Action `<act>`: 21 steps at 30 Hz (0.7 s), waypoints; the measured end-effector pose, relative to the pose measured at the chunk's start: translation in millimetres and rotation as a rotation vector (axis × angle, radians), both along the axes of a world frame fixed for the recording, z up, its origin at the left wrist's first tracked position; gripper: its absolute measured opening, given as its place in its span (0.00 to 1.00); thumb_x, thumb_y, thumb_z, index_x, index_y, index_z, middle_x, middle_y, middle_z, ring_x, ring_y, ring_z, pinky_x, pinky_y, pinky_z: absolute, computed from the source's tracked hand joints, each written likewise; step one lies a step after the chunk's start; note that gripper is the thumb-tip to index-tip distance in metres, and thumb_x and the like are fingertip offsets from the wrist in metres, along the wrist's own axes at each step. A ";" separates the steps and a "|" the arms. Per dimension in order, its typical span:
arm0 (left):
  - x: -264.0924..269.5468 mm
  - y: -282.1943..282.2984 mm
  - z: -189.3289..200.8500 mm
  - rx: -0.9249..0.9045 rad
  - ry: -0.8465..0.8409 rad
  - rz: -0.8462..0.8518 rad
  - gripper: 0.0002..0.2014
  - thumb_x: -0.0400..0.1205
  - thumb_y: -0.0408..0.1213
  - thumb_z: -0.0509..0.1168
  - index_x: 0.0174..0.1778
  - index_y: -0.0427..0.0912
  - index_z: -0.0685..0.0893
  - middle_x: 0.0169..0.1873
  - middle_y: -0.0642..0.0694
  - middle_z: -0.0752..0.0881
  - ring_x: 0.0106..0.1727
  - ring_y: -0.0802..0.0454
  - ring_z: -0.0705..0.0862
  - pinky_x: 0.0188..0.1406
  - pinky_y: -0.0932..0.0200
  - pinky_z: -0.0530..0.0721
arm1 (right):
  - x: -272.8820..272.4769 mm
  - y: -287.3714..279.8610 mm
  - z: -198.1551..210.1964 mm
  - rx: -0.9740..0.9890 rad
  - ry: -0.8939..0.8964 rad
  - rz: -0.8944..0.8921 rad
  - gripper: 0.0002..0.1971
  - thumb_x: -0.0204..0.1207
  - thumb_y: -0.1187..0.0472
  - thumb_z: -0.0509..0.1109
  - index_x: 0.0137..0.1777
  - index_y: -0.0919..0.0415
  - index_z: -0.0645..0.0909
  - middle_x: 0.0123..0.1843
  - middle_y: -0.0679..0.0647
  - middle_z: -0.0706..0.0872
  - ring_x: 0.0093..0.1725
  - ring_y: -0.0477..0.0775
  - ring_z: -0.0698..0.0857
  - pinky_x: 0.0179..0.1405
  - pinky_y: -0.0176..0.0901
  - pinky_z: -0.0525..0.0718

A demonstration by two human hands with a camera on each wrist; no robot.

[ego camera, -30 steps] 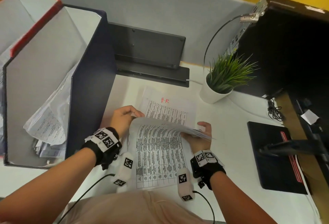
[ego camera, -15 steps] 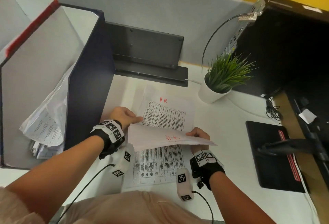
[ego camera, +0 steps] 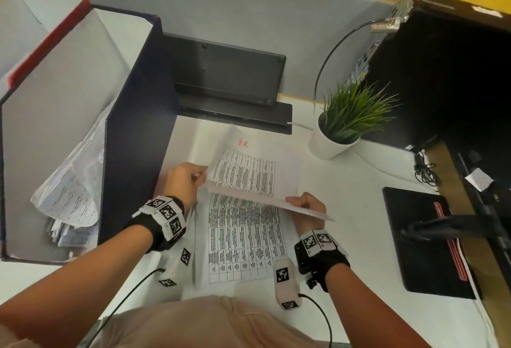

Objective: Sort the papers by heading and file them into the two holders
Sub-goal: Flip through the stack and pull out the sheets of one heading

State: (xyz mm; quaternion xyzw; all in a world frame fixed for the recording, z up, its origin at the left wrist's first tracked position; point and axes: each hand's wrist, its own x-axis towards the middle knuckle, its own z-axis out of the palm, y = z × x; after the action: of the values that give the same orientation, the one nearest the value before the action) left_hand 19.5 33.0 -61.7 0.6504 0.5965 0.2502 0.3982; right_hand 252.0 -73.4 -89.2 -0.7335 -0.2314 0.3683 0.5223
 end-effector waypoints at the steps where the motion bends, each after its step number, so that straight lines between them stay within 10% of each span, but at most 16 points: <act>1: -0.5 -3.0 -0.1 0.030 -0.063 0.023 0.08 0.78 0.26 0.66 0.51 0.36 0.88 0.45 0.46 0.86 0.44 0.51 0.84 0.46 0.62 0.82 | -2.9 -0.3 2.4 0.004 -0.031 0.002 0.24 0.66 0.83 0.70 0.19 0.59 0.69 0.22 0.49 0.81 0.29 0.46 0.82 0.37 0.33 0.81; 3: -1.0 -6.8 0.1 0.017 -0.184 0.074 0.09 0.76 0.23 0.68 0.43 0.42 0.89 0.43 0.49 0.88 0.44 0.53 0.85 0.47 0.62 0.83 | -6.7 -1.6 2.9 -0.002 -0.093 0.025 0.27 0.60 0.79 0.78 0.20 0.57 0.64 0.12 0.41 0.75 0.19 0.33 0.77 0.23 0.18 0.71; 6: -1.6 -8.8 -0.5 -0.094 -0.342 0.127 0.14 0.78 0.21 0.63 0.34 0.42 0.85 0.44 0.46 0.88 0.44 0.51 0.86 0.48 0.58 0.83 | -6.0 -3.0 -1.7 -0.006 -0.187 -0.016 0.27 0.57 0.78 0.81 0.22 0.57 0.63 0.16 0.41 0.73 0.21 0.37 0.74 0.19 0.20 0.68; 14: -2.0 -2.1 3.3 -0.381 -0.518 0.114 0.17 0.74 0.19 0.54 0.25 0.40 0.79 0.33 0.47 0.90 0.34 0.50 0.81 0.28 0.63 0.74 | -5.1 -2.8 -0.1 0.080 -0.052 0.010 0.26 0.59 0.85 0.74 0.59 0.75 0.77 0.52 0.61 0.83 0.47 0.50 0.84 0.39 0.19 0.81; 18: 2.2 0.3 5.2 -0.503 -0.511 0.112 0.13 0.83 0.39 0.54 0.51 0.44 0.85 0.49 0.45 0.87 0.47 0.45 0.82 0.43 0.56 0.78 | -7.7 -1.5 -0.3 -0.119 -0.134 -0.005 0.15 0.66 0.66 0.79 0.52 0.66 0.83 0.56 0.65 0.87 0.55 0.60 0.85 0.55 0.43 0.83; 21: 3.1 1.6 3.5 -0.623 -0.516 0.105 0.30 0.84 0.59 0.47 0.73 0.43 0.71 0.65 0.42 0.78 0.66 0.41 0.77 0.69 0.46 0.71 | -5.6 4.9 4.0 -0.217 -0.293 -0.020 0.22 0.68 0.53 0.78 0.53 0.69 0.79 0.57 0.69 0.84 0.59 0.65 0.83 0.59 0.56 0.81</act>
State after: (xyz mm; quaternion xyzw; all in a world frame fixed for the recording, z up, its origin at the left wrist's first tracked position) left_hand 22.7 34.6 -58.2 0.3833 0.5567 0.2322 0.6995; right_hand 246.4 -68.6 -85.2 -0.8337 -0.2563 0.2752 0.4044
